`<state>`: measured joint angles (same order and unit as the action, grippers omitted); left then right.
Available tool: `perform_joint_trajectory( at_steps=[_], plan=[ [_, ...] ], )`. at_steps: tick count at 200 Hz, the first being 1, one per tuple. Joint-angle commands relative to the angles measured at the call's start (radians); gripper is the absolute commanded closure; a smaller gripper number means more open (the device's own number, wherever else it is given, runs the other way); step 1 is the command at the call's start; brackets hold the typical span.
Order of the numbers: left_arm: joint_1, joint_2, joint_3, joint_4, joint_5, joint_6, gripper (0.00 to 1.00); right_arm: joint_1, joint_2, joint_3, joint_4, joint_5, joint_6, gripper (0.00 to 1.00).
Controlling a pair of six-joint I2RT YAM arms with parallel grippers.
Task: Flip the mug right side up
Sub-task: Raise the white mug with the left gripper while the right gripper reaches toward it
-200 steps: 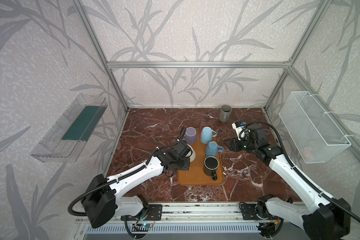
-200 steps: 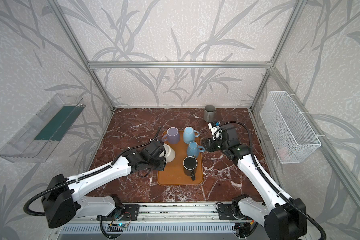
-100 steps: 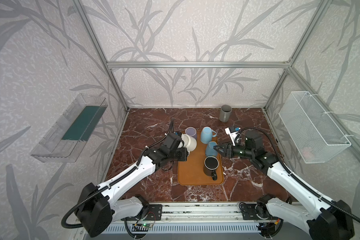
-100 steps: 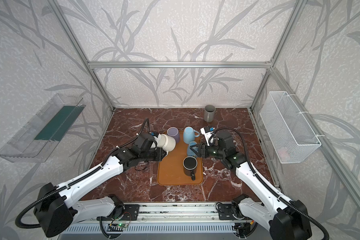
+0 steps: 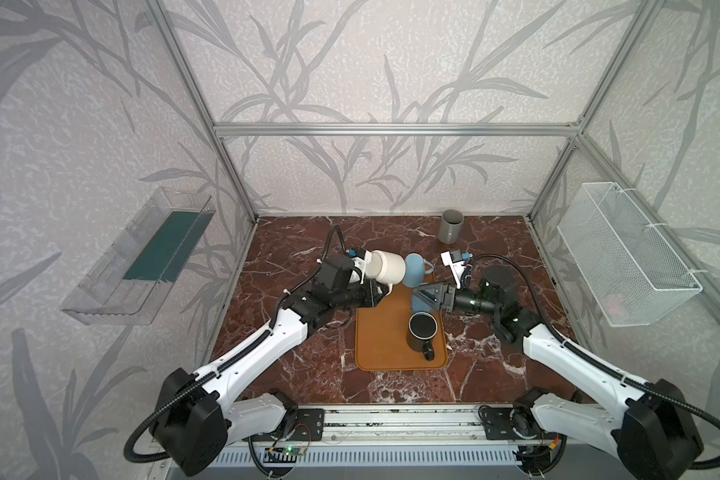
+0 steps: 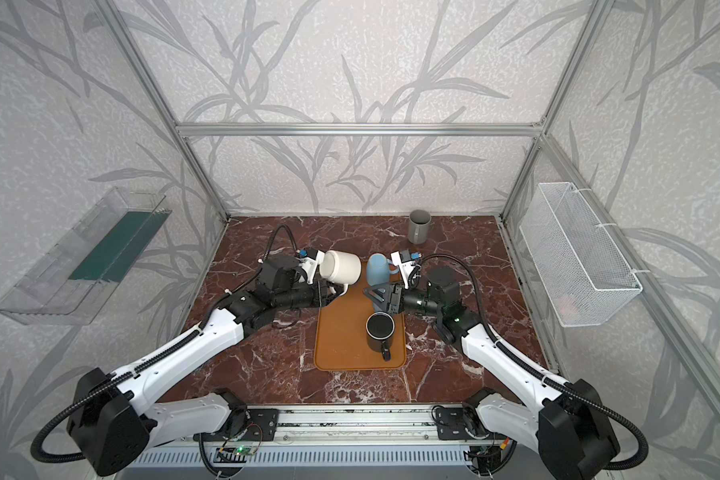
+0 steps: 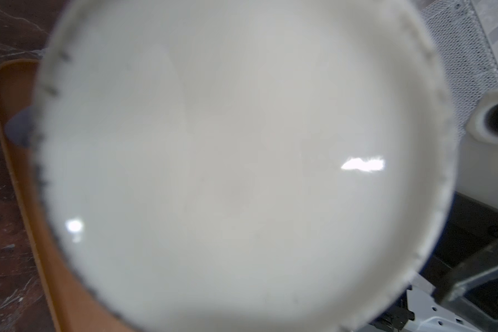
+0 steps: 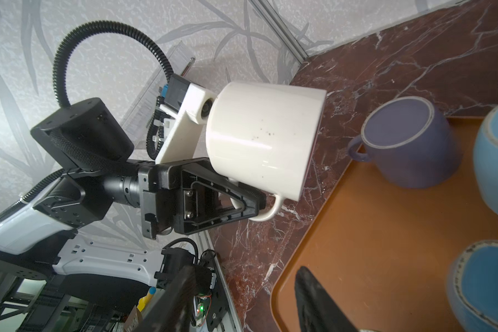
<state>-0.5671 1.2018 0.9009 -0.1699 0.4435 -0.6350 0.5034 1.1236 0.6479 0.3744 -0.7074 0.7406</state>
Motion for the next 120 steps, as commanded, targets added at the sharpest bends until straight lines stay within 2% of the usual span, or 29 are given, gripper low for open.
perform_joint_trajectory(
  at_steps=[1,45,120],
  plan=[
    [0.016,-0.024,0.056,0.189,0.111,-0.037,1.00,0.005,0.023,-0.020,0.154,-0.033,0.076,0.43],
    [0.037,-0.028,0.039,0.328,0.197,-0.113,1.00,0.006,0.078,-0.029,0.303,-0.056,0.176,0.43],
    [0.038,-0.042,-0.024,0.533,0.274,-0.209,1.00,0.005,0.148,-0.050,0.606,-0.032,0.365,0.46]
  ],
)
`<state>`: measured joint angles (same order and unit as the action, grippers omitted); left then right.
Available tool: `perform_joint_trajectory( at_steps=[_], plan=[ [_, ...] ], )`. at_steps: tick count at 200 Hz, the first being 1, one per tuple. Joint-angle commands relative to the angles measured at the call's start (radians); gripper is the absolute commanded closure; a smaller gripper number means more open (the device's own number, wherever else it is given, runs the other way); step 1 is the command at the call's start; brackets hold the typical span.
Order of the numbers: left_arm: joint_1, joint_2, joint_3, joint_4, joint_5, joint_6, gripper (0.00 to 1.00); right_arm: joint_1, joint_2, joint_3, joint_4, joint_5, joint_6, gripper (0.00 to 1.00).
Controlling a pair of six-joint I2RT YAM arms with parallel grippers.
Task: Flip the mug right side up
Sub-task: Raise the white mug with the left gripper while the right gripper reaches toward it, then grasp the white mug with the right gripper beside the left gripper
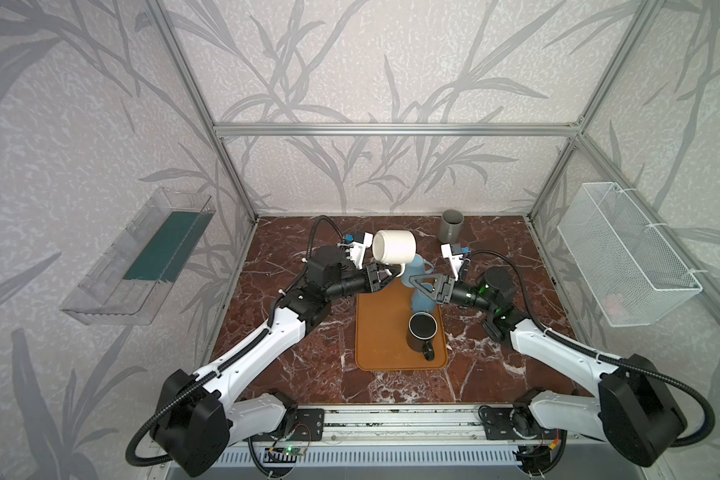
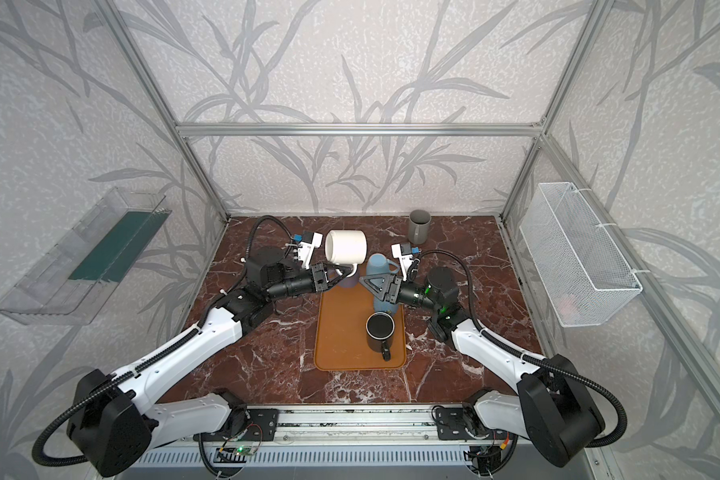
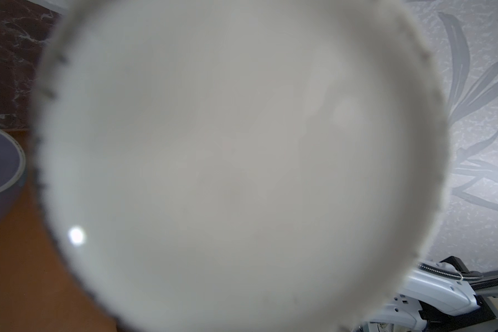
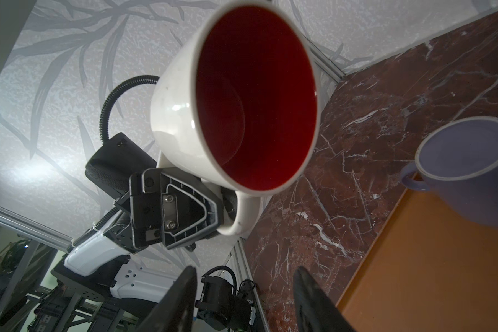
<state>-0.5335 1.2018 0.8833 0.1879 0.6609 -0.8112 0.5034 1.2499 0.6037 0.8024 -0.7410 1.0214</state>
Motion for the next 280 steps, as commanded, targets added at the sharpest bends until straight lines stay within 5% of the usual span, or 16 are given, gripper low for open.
perform_joint_trajectory(
  at_steps=[1,186,280],
  plan=[
    [0.005,-0.043,-0.007,0.175,0.057,-0.032,1.00,0.005,0.023,-0.005,0.182,0.001,0.088,0.46],
    [0.003,-0.010,-0.049,0.405,0.168,-0.161,1.00,0.010,0.166,0.073,0.485,-0.060,0.249,0.63],
    [-0.002,0.024,-0.057,0.458,0.176,-0.182,1.00,0.023,0.158,0.096,0.490,-0.067,0.254,0.82]
  ],
)
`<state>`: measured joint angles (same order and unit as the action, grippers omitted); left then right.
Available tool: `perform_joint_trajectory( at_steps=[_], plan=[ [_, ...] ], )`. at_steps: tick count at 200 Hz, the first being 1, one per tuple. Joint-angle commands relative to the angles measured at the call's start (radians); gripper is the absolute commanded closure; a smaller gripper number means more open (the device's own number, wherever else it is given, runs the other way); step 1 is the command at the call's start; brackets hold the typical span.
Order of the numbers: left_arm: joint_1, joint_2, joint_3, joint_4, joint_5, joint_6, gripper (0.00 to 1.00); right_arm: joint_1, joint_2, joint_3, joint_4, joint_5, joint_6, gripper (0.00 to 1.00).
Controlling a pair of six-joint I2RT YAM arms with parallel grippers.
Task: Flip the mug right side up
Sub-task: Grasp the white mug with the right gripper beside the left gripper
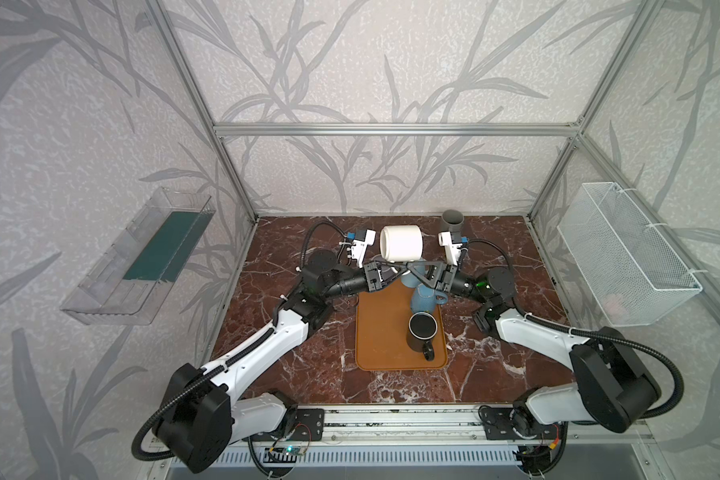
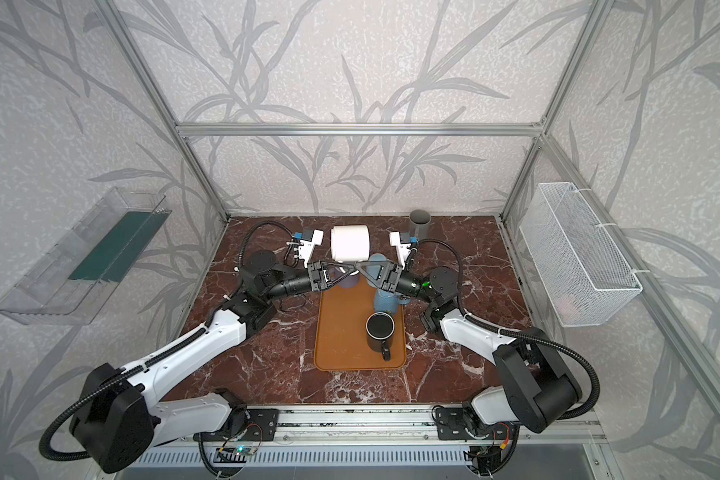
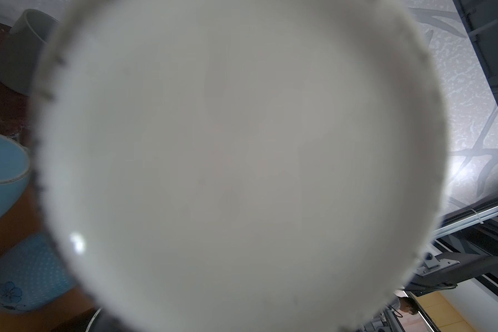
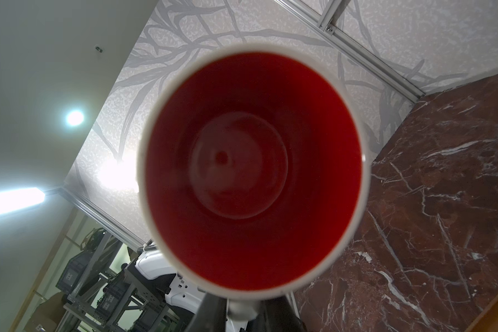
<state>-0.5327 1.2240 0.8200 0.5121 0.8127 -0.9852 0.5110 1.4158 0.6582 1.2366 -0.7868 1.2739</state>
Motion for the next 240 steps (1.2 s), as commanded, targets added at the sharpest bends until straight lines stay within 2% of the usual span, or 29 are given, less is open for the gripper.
perform_joint_trajectory(
  at_steps=[1,54,83,111,182,240],
  plan=[
    [-0.002,0.001,0.006,0.135,0.025,-0.006,1.00,0.015,-0.007,0.042,0.055,-0.022,0.002,0.82],
    [-0.003,0.041,0.004,0.228,0.050,-0.046,1.00,0.036,-0.008,0.053,0.060,-0.024,0.012,0.81],
    [-0.003,0.052,0.005,0.242,0.054,-0.056,1.00,0.045,-0.009,0.063,0.060,-0.043,0.016,0.87],
    [-0.004,0.043,0.007,0.207,0.050,-0.039,1.00,0.049,-0.012,0.057,0.068,-0.055,0.029,1.00],
    [-0.004,0.024,-0.035,0.167,0.038,-0.023,1.00,0.050,-0.073,-0.020,-0.011,-0.060,-0.019,1.00],
    [-0.002,0.030,-0.061,0.170,0.022,-0.032,0.82,0.061,-0.095,-0.049,-0.045,-0.052,-0.046,1.00]
  ],
)
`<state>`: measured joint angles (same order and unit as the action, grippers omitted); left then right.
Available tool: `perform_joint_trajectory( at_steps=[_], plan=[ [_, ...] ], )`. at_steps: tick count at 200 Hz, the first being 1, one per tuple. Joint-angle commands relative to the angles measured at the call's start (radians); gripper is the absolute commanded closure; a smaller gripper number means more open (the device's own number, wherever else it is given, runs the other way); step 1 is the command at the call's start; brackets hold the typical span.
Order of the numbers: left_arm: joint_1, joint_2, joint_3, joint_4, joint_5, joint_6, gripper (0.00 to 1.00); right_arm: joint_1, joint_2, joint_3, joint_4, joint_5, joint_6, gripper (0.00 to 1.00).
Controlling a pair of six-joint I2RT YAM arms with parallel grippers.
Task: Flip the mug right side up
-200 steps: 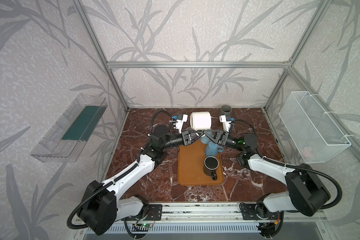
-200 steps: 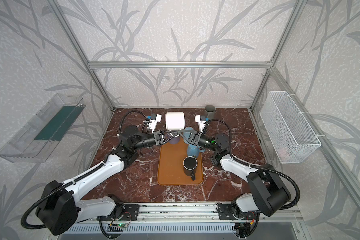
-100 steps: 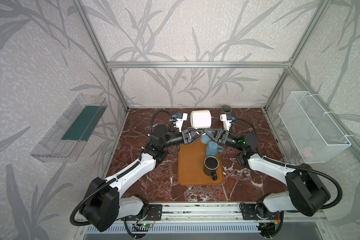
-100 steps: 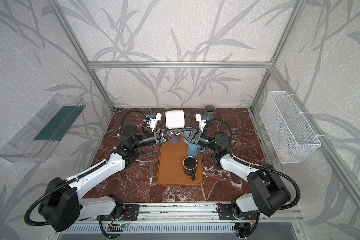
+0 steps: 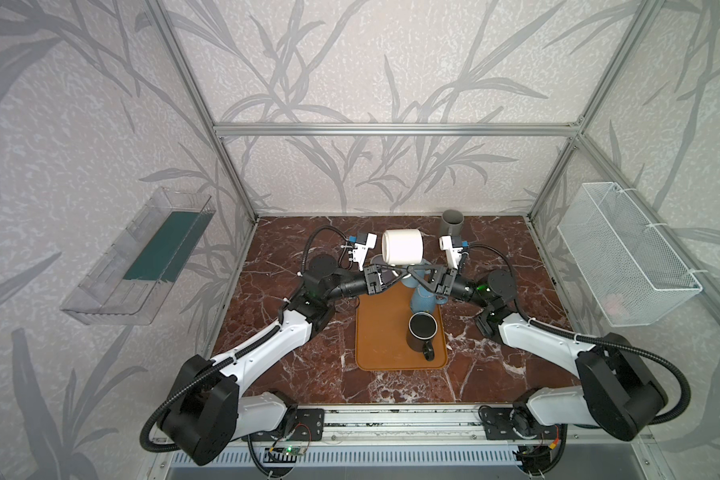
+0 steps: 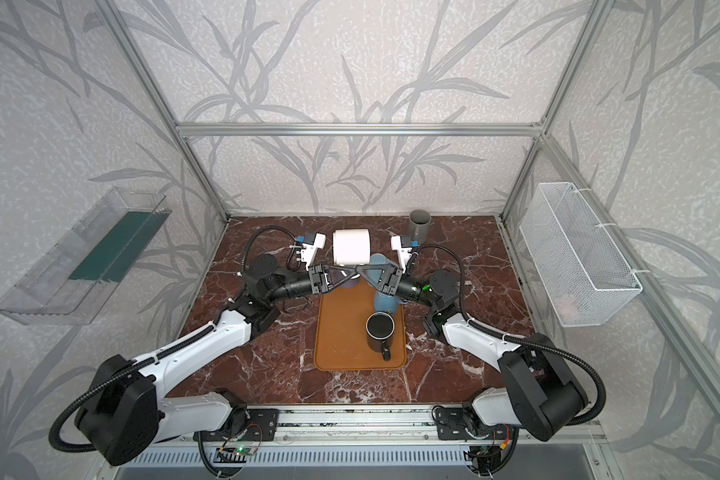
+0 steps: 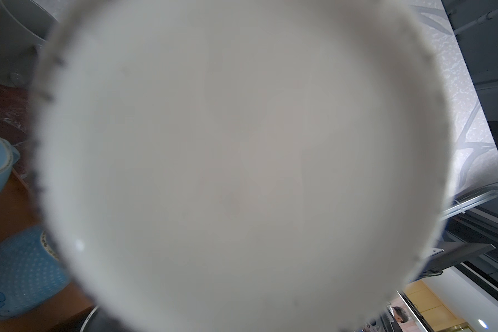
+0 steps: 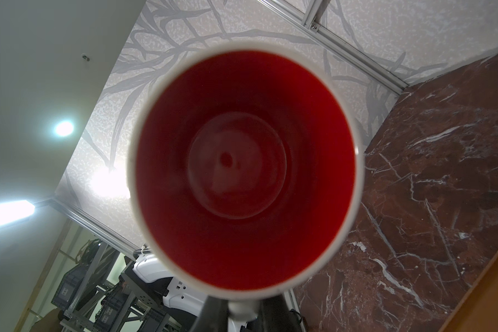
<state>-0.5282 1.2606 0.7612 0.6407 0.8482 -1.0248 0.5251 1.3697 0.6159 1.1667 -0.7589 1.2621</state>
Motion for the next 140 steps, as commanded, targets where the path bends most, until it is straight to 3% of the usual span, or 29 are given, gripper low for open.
perform_joint_trajectory(
  at_steps=[1,45,50,63,89,124,140],
  plan=[
    [-0.008,-0.007,-0.004,0.042,-0.013,0.008,0.81,0.048,-0.049,-0.008,0.024,-0.079,-0.036,1.00],
    [-0.007,-0.019,-0.033,0.022,-0.033,0.012,0.71,0.067,-0.038,-0.039,0.019,-0.062,-0.051,1.00],
    [-0.008,-0.019,-0.036,0.021,-0.035,0.014,0.72,0.071,-0.036,-0.039,0.022,-0.062,-0.052,1.00],
    [-0.007,-0.020,-0.039,0.021,-0.038,0.015,0.87,0.085,-0.025,-0.035,0.020,-0.062,-0.057,1.00],
    [-0.007,-0.016,-0.032,0.004,-0.035,0.021,0.98,0.099,-0.007,-0.038,0.035,-0.057,-0.055,1.00],
    [-0.006,-0.021,-0.035,-0.025,-0.035,0.032,1.00,0.099,-0.017,-0.052,0.036,-0.033,-0.057,1.00],
    [-0.002,-0.029,-0.043,-0.027,-0.040,0.030,0.92,0.099,-0.036,-0.055,0.004,-0.026,-0.076,1.00]
  ],
)
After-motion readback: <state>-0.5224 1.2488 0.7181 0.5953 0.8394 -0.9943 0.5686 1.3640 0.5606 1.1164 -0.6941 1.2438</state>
